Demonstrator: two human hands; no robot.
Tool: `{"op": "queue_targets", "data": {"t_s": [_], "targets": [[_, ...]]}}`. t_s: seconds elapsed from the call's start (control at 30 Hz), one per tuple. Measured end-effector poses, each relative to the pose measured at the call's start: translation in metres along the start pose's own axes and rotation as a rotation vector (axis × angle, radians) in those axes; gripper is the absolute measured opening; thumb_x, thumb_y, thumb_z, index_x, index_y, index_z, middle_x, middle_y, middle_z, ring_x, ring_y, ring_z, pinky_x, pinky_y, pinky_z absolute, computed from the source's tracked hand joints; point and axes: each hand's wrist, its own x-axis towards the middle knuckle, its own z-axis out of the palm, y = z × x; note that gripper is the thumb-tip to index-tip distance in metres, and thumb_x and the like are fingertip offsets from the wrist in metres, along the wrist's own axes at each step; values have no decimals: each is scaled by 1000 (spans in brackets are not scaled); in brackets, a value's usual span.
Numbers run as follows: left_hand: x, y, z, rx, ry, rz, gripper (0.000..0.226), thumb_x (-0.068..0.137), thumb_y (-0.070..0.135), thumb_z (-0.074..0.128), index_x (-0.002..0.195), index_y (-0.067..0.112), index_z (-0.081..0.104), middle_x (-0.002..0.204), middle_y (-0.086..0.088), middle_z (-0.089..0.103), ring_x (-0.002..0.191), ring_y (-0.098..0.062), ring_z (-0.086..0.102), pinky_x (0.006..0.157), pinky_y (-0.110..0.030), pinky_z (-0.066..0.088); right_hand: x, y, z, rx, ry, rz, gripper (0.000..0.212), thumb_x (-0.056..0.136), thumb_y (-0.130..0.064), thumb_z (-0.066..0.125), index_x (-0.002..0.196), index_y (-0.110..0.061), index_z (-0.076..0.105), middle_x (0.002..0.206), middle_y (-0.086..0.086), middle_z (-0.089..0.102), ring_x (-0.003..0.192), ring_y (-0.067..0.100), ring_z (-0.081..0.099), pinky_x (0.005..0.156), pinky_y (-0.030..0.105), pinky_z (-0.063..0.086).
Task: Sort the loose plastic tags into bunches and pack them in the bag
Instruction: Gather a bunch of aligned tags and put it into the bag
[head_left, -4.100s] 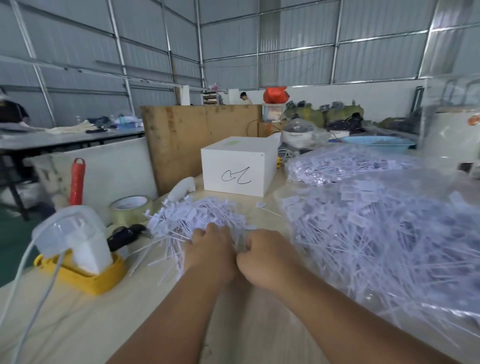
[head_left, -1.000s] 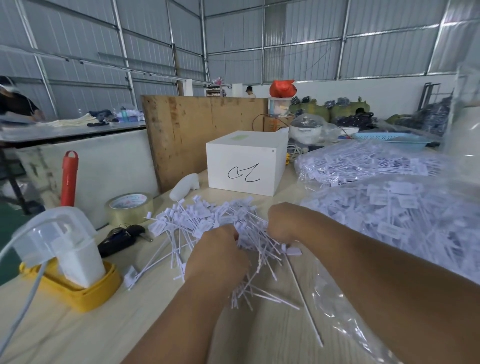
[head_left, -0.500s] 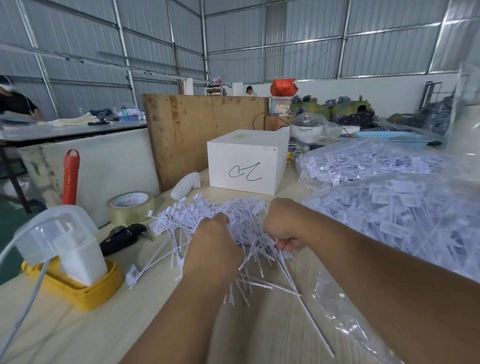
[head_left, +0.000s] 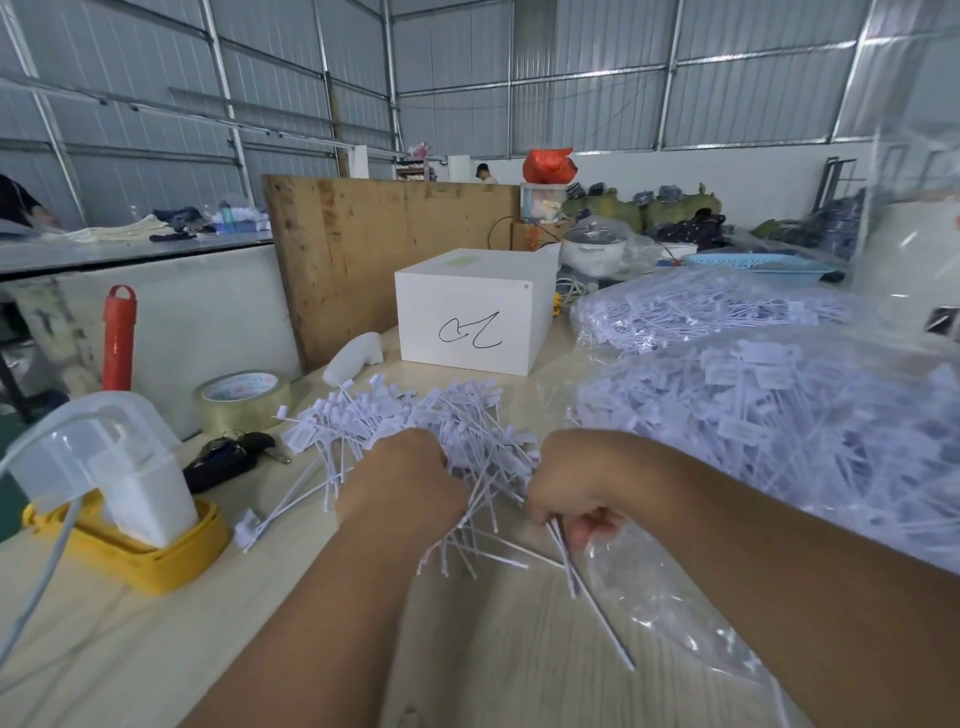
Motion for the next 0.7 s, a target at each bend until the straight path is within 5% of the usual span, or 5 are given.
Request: {"op": "queue_targets", "data": {"t_s": [0.2,0.27,0.4,0.53,0.7], "targets": [[-4,1,4,-69,4,12,44,78,18,59,120,30,55,105,8,56,90,-16,57,71,-29,46,-3,7,17,-48,200,-69,13,87,-16,56,77,-10,51,74,5,55,64,22,54,65,28,53],[-5,0,4,-99,8,24,55,76,19,58,129,32,49,103,8,53,89,-16,61,72,-30,49,-7,10,19,-58,214,-71,12,88,-17,53,79,-9,55,70,4,54,61,19,54,56,23,46],[-4,0,5,-130,41,45,52,77,24,59,127,33,48,99,8,56,88,-18,62,78,-36,54,-19,18,13,-14,212,-52,25,89,-19,51,65,-12,48,59,2,51,48,12,48,45,18,40],[-1,-1,7,-189,89,68,37,80,26,60,115,32,53,77,16,56,70,-4,57,64,-27,45,-21,23,-2,71,275,-5,22,82,-15,48,60,-9,51,30,-1,45,24,11,42,33,6,27],[1,-3,8,-231,70,62,30,82,28,59,112,31,54,77,19,51,68,-2,55,57,-23,40,-10,15,-1,4,281,-68,27,80,-18,52,53,-11,52,44,2,51,39,16,47,43,18,34]]}}
